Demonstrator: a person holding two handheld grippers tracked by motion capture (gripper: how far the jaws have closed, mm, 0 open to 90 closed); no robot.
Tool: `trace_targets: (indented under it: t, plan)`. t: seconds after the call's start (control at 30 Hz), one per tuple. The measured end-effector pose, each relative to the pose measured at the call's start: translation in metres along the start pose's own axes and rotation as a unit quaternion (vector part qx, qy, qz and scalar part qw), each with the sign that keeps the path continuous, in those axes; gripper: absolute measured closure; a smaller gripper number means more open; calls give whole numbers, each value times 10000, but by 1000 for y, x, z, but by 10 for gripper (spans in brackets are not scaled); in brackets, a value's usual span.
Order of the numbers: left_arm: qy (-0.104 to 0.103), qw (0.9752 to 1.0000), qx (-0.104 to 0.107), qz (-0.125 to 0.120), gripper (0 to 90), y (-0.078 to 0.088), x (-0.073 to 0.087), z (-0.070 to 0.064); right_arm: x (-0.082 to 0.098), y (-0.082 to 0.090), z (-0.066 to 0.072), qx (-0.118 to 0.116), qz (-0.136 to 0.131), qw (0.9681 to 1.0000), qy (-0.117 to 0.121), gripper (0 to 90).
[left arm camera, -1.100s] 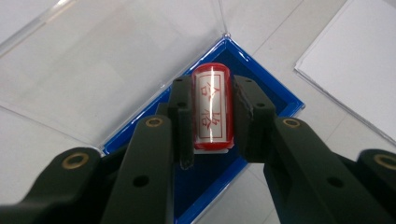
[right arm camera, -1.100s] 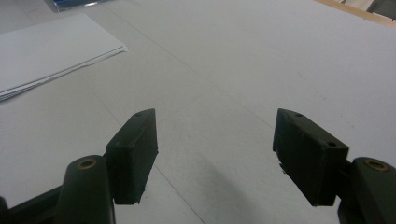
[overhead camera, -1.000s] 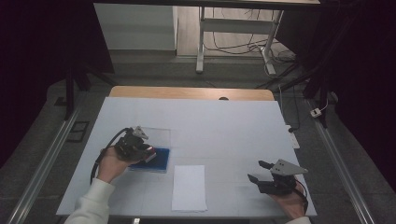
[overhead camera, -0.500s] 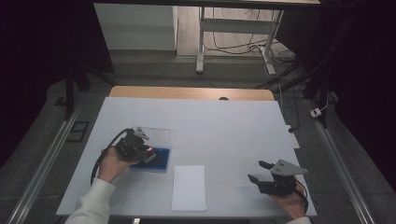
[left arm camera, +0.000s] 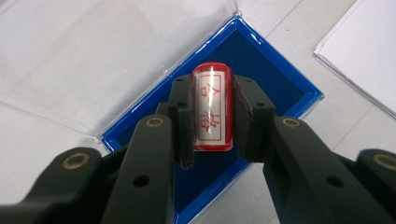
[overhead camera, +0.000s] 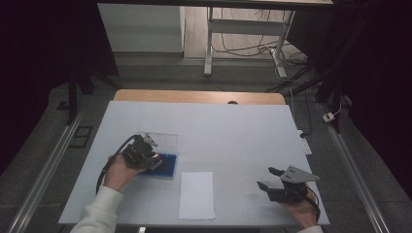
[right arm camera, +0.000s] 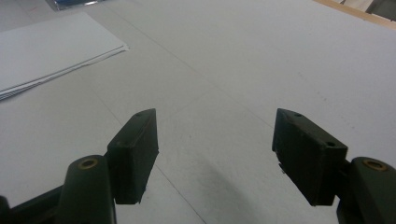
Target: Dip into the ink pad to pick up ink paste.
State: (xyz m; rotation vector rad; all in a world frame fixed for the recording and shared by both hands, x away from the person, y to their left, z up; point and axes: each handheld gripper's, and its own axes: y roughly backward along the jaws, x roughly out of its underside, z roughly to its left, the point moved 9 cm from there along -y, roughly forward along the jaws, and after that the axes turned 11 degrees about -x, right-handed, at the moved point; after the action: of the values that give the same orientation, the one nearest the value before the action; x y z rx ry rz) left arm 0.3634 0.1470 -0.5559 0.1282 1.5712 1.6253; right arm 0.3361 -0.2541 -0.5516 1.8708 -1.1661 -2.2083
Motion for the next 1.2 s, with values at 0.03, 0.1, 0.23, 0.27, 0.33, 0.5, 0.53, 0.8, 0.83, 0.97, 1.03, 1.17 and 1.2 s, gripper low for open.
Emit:
trace_targets:
  t: [0.03, 0.1, 0.23, 0.27, 0.33, 0.5, 0.53, 0.8, 0.83, 0.97, 1.03, 1.17, 1.2]
  plan:
    - [-10, 10000, -7, 22, 708, 0, 0, 0, 0, 0, 0, -1, 4, 10000, 5, 308]
    - [-1, 10000, -33, 91, 708, -1, 0, -1, 0, 0, 0, 1, 15, 10000, 4, 309]
    - [-29, 9997, -156, 195, 709, -3, -1, -3, 0, -2, 0, -15, 57, 10000, 27, 309]
    - [-63, 9996, -184, 205, 708, -3, -1, -4, 0, -3, 1, -22, 42, 10000, 21, 309]
    - [-81, 9995, -220, 196, 708, -3, -1, -4, -1, -3, 3, -38, 64, 10000, 44, 309]
    - [-146, 9993, -263, 200, 708, -4, -1, -5, -1, -3, 3, -23, 71, 10000, 44, 309]
    - [-135, 9994, -253, 189, 708, -4, -1, -4, 0, -3, 3, -27, 81, 10000, 44, 309]
    - [-127, 9995, -233, 141, 708, -5, 0, -4, 0, -3, 3, -23, 75, 10000, 42, 309]
    - [-128, 9995, -237, 144, 708, -5, 0, -4, 0, -3, 3, -23, 78, 10000, 44, 309]
    - [-119, 9996, -222, 126, 708, -5, 0, -4, 0, -3, 3, -23, 77, 10000, 42, 309]
    - [-126, 9996, -239, 131, 708, -5, 0, -5, 1, -3, 2, 29, 117, 9999, 42, 309]
    - [-117, 9996, -217, 126, 708, -6, 0, -4, -1, -3, 2, -3, 78, 10000, 48, 309]
    - [-120, 9996, -215, 125, 708, -6, 0, -4, -1, -3, 2, -2, 72, 10000, 48, 309]
